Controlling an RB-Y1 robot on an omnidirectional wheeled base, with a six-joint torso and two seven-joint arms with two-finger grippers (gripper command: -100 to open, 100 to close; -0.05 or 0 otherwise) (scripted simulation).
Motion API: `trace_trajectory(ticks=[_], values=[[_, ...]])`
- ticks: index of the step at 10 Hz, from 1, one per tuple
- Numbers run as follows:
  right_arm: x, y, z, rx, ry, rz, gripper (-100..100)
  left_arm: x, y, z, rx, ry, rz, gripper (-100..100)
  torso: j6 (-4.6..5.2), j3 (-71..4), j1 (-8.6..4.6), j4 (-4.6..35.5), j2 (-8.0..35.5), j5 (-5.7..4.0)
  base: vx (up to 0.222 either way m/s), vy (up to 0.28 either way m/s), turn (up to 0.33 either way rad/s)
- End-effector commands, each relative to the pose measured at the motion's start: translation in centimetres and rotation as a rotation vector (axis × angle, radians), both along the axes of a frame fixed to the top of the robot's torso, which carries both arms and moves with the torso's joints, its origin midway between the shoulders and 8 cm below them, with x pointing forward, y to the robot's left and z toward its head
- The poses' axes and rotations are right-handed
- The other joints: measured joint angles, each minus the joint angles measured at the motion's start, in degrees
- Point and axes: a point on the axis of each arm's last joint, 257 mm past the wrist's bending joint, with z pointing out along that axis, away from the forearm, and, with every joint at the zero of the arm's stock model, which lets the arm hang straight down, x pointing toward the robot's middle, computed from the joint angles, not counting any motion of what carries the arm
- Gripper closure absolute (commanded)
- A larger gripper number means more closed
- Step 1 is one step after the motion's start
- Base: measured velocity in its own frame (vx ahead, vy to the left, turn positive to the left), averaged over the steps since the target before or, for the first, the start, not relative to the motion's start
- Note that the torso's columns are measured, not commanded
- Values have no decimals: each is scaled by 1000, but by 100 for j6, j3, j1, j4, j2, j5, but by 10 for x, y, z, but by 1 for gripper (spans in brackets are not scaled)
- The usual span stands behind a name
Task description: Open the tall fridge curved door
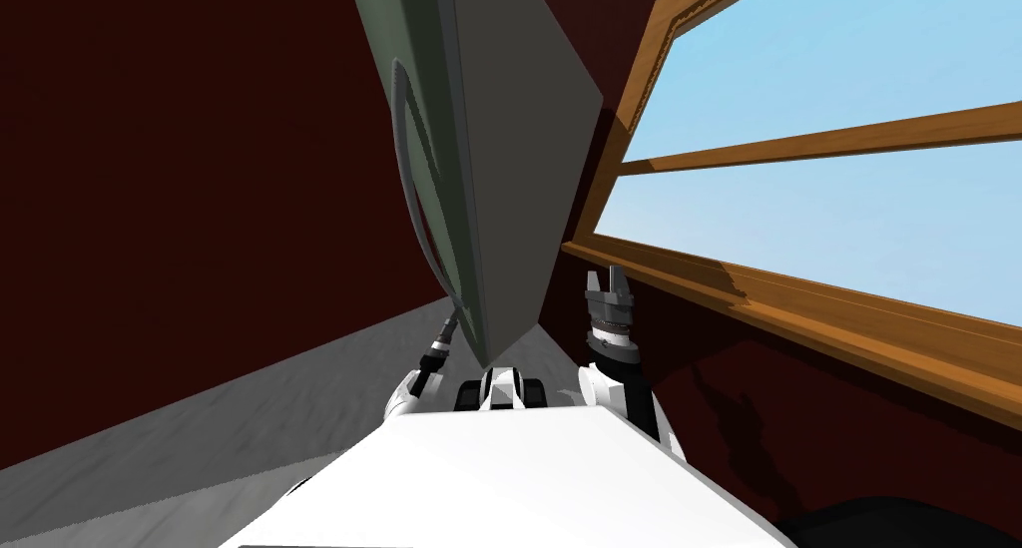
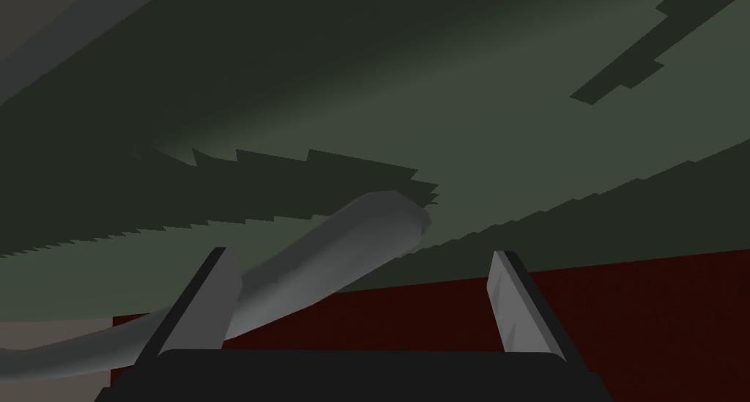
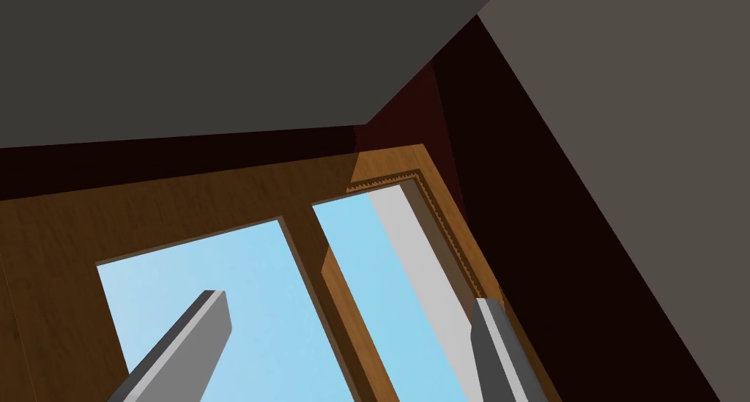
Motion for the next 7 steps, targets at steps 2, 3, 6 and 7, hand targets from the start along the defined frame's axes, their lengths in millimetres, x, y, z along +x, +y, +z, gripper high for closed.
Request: trace_trajectory(ticks=[2, 3, 6, 7], values=[[0, 0, 0, 0, 0, 0, 0, 25, 4, 14, 2, 0, 3, -100, 0, -1, -11, -1, -2, -2, 7, -26, -6], [0, 0, 0, 0, 0, 0, 0, 20, 4, 11, 1, -1, 2, -100, 3, -1, -11, 1, -3, -3, -3, -10, 13], [0, 0, 0, 0, 0, 0, 0, 5, -1, 5, 0, -4, -2, 100, 0, -8, 10, -11, -18, 6, -6, 16, 3], [0, 0, 0, 0, 0, 0, 0, 14, 8, 10, 34, 1, -10, -100, 1, -11, 1, -7, -18, 3, -34, -33, -15]])
